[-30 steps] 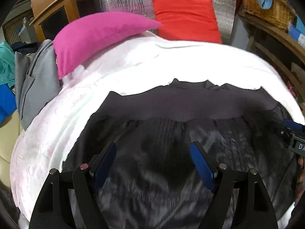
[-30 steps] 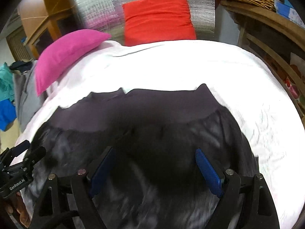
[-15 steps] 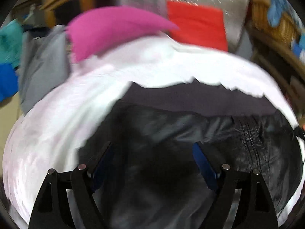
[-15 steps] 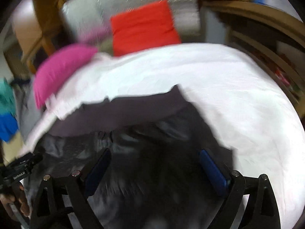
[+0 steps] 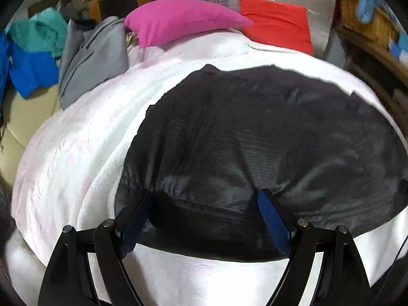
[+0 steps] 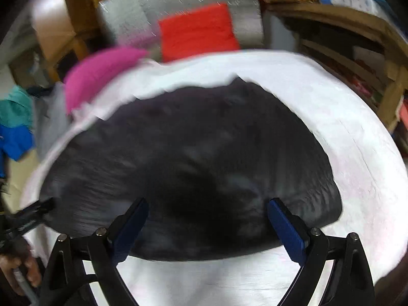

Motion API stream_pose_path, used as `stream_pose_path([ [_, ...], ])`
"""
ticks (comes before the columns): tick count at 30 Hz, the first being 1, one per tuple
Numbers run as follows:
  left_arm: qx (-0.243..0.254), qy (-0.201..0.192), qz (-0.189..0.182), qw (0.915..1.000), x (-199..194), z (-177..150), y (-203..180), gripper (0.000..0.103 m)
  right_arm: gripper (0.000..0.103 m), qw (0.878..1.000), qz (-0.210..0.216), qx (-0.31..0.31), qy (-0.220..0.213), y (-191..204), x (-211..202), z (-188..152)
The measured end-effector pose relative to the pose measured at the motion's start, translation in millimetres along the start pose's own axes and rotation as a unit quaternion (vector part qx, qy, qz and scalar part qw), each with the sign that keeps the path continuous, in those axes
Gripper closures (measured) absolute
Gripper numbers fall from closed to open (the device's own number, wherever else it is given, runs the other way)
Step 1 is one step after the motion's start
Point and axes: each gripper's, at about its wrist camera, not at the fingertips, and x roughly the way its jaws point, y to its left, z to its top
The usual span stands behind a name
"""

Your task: Fold large clothes

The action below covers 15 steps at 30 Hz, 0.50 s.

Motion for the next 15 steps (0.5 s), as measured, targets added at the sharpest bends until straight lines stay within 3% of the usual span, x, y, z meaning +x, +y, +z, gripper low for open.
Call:
stream_pose_path([
  [2, 0.002, 0.002, 0.006, 1.0, -9.0, 1.2, -0.5, 0.017, 0.006, 1.0, -0.02, -0.015, -0.004, 4.8, -4.0, -2.2],
  [5, -0.018, -0.02, -0.009, 0.9996, -36.2, 4.3, 4.7, 0.017, 0.006, 0.999, 0.002, -0.003, -0.04, 8.2, -32.0, 1.1],
  [8, -0.018, -0.031, -0.011, 0.9993, -55.7, 2.9, 2.1, 0.017, 0.002, 0.997, -0.011, -0.003, -0.071, 5.0, -44.6, -0.1],
  [12, -0.019, -0.033, -0.019, 0.9991, -71.8, -4.9, -2.8, 0.017, 0.002, 0.998, -0.028, 0.06, -0.003, -32.1, -6.0, -6.2],
  [15, -0.022, -0.031, -0.021, 0.9991, -82.1, -10.2, -4.7, 0.017, 0.002, 0.997, -0.009, 0.077, -0.026, -40.1, -27.2, -5.4],
])
